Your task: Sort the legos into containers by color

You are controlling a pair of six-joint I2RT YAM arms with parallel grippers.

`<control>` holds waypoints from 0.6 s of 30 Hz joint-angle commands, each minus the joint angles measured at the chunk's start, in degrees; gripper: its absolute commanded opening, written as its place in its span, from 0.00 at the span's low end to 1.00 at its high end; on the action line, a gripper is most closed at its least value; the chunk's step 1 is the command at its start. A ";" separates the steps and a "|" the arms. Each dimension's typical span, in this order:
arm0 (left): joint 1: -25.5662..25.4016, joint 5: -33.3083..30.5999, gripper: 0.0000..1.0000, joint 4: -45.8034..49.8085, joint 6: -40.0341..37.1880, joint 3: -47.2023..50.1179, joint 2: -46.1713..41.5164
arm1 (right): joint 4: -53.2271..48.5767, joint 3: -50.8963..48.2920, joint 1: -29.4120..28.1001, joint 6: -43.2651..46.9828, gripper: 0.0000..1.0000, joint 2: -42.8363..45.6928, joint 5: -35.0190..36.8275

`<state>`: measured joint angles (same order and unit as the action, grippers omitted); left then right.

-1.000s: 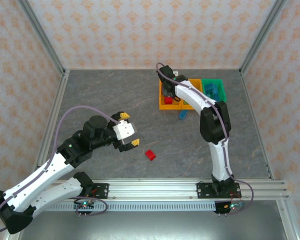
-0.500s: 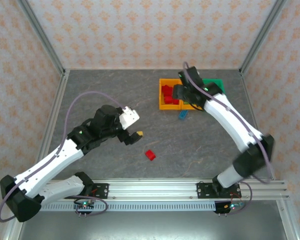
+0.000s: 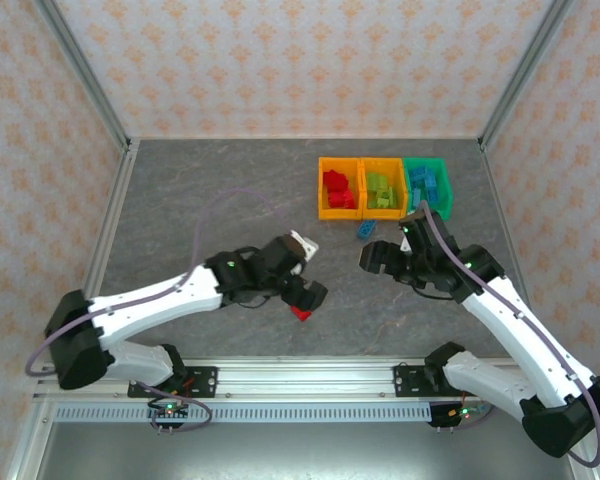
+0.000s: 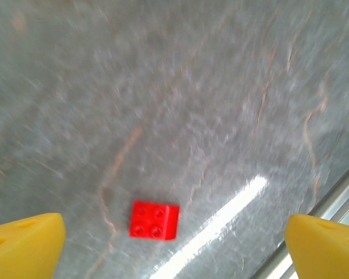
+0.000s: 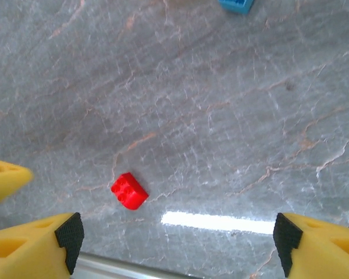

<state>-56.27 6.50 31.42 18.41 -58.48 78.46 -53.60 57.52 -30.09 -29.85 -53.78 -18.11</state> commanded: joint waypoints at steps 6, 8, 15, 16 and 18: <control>-2.98 -10.11 0.91 9.69 19.11 -3.66 11.89 | -1.22 -0.45 -0.25 -1.14 0.87 -1.24 -1.95; -3.09 -12.83 0.86 9.06 29.57 -2.21 10.95 | -1.04 -0.95 -0.28 -1.32 0.87 -1.20 -2.10; -3.06 -10.64 0.87 5.47 55.24 -0.10 12.34 | -2.23 -0.47 -0.28 -0.13 0.87 -1.02 -2.53; -3.02 -10.03 0.86 5.53 57.18 -0.04 12.97 | -2.38 -0.41 -0.25 0.08 0.87 -0.91 -2.56; -2.97 -9.08 0.81 5.84 61.12 -0.28 14.70 | -2.47 -0.37 -0.25 0.23 0.87 -0.57 -2.78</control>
<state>-59.37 -2.09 37.41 66.43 -59.40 90.96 -54.26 56.71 -30.09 -30.22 -55.11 -20.64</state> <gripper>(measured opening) 0.816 0.871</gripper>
